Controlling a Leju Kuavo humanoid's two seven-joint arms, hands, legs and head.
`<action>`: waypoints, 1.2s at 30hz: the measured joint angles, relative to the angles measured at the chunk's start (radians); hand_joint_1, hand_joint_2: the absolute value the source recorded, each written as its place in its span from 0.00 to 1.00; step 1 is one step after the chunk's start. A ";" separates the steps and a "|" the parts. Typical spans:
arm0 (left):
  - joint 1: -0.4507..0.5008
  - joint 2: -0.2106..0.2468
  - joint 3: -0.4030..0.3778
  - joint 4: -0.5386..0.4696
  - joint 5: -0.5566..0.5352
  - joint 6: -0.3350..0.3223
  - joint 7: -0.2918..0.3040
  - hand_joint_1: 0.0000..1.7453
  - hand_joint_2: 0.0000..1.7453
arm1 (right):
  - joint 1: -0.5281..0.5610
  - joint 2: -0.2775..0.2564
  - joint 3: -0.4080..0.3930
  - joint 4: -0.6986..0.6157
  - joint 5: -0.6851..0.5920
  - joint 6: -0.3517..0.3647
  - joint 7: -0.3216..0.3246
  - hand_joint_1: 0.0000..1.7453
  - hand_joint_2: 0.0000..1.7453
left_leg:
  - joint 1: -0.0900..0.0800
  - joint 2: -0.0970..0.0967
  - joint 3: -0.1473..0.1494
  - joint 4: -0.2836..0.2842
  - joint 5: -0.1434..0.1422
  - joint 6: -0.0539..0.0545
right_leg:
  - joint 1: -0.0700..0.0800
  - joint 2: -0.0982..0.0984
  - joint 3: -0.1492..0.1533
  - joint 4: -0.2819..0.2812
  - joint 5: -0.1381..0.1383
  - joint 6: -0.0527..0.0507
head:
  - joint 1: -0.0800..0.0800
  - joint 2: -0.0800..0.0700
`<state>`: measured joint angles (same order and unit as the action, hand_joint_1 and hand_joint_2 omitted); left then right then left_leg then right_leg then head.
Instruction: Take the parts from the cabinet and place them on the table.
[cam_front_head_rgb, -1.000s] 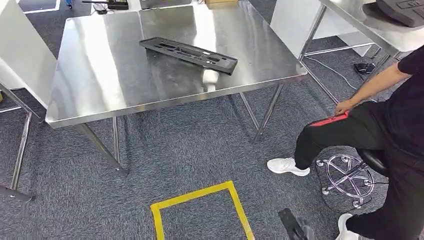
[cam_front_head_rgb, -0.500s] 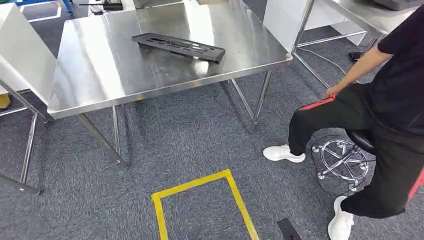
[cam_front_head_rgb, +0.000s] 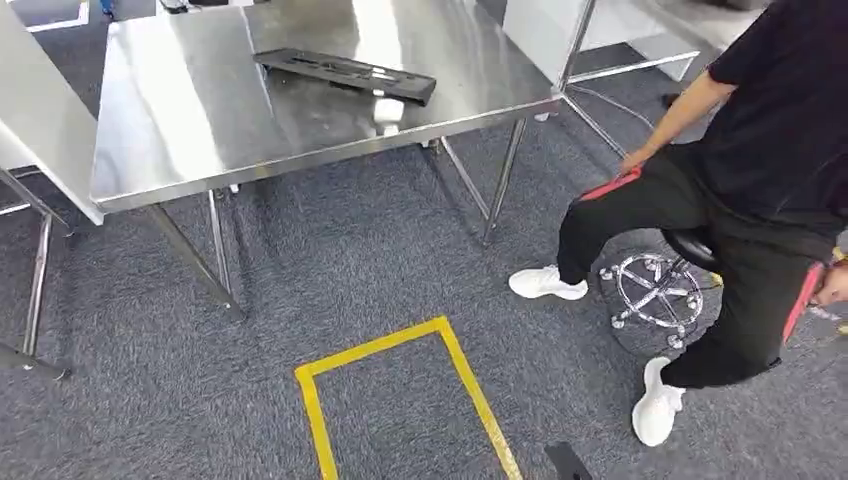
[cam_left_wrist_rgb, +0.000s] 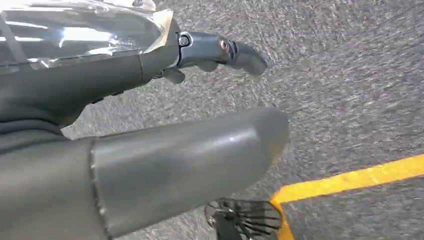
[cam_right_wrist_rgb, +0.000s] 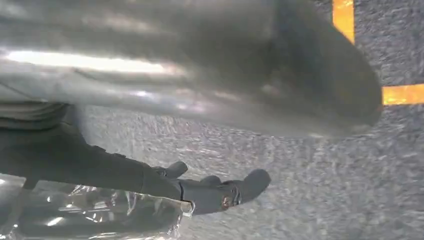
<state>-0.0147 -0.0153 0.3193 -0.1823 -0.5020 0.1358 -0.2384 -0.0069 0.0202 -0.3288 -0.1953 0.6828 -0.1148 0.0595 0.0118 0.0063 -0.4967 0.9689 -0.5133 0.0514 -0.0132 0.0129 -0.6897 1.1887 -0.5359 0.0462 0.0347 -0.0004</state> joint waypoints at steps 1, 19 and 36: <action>0.000 0.000 0.000 0.000 -0.001 -0.001 0.000 0.00 0.00 | 0.000 0.000 -0.001 0.000 -0.003 0.002 0.000 0.00 0.00 | -0.001 0.012 -0.007 0.000 0.005 0.001 | 0.000 -0.001 -0.024 0.073 -0.029 0.001 | 0.000 0.000; 0.004 0.005 -0.003 0.002 -0.017 0.036 0.019 0.00 0.00 | 0.003 0.010 -0.018 0.009 0.052 0.069 0.058 0.00 0.00 | 0.000 -0.008 -0.136 0.287 -0.110 -0.048 | 0.006 0.031 0.152 -0.217 0.071 -0.043 | -0.002 0.000; 0.039 0.028 -0.005 0.006 -0.064 0.082 0.121 0.00 0.00 | 0.031 0.028 -0.014 0.018 0.065 0.104 0.066 0.00 0.00 | 0.012 0.068 -0.015 0.008 0.011 -0.012 | -0.018 -0.028 0.089 -0.082 0.028 0.038 | 0.007 0.000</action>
<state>0.0244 0.0130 0.3147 -0.1759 -0.5657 0.2182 -0.1175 0.0241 0.0484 -0.3426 -0.1770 0.7481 -0.0111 0.1251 0.0236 0.0741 -0.5120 0.9768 -0.5026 0.0392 -0.0313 -0.0152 -0.6012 1.1069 -0.5081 0.0839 0.0420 -0.0004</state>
